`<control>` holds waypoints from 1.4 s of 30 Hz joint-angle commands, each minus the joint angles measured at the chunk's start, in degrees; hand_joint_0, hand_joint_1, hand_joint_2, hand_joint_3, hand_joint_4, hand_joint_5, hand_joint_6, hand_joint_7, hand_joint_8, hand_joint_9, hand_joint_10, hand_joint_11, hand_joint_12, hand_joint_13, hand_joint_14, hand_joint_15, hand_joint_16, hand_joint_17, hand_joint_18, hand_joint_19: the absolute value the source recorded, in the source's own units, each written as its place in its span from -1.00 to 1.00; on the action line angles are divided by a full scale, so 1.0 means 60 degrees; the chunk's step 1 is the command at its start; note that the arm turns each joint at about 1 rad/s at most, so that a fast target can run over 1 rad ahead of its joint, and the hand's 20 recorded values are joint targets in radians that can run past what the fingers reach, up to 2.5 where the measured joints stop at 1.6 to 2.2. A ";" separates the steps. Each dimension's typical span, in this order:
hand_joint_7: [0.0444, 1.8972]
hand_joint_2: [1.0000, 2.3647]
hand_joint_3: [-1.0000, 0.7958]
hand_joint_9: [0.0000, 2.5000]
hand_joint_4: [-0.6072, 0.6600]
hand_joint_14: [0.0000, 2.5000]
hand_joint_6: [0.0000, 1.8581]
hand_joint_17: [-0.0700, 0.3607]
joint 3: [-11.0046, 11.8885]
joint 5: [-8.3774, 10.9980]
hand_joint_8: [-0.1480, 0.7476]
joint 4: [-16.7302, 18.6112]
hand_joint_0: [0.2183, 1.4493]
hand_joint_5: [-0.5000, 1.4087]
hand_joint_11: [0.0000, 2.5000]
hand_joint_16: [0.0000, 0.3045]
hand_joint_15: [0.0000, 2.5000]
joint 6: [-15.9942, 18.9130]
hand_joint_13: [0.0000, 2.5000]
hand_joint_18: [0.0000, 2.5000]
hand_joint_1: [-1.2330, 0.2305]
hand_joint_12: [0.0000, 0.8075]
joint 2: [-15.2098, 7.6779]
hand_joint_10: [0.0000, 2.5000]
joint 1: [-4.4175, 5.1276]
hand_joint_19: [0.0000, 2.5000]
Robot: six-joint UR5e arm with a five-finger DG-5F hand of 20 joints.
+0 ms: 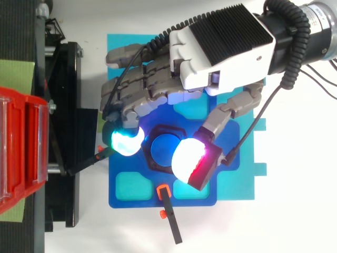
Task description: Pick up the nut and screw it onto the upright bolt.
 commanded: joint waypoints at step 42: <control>0.27 -1.00 -0.44 -0.15 0.15 -1.00 -0.12 -0.54 -0.0002 -0.0042 -0.12 0.0154 -0.53 -0.53 -1.00 -0.91 -1.00 -0.0014 -0.33 -0.63 0.29 -0.47 0.0004 -1.00 -0.0203 -1.00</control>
